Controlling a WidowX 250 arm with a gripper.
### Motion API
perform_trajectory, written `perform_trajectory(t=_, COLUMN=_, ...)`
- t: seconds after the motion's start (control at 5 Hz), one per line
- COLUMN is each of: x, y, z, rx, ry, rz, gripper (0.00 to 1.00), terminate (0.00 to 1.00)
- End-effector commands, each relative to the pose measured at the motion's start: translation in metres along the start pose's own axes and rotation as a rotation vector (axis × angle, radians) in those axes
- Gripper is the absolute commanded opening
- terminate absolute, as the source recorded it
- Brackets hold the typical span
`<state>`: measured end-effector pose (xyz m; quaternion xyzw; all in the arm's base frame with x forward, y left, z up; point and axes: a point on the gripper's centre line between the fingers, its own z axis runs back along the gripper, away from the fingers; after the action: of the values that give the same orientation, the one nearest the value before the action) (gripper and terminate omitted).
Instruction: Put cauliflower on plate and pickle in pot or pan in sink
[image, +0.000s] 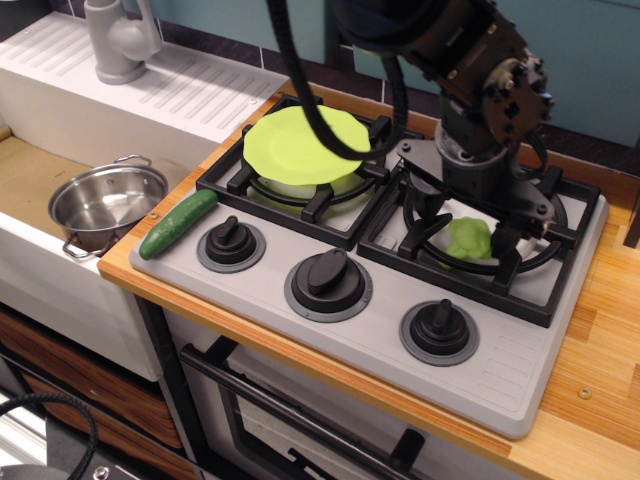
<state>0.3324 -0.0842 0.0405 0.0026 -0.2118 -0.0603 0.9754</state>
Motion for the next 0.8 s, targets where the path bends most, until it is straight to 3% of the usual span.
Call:
perform_trajectory(t=0.0, x=0.020, y=0.001, z=0.014, rx=-0.005, ry=0.047, rz=0.005, gripper=0.00, terminate=0.00)
perform_trajectory(t=0.6, x=0.015, y=0.003, z=0.038, rx=-0.005, ry=0.096, rz=-0.004, gripper=0.00, terminate=0.00)
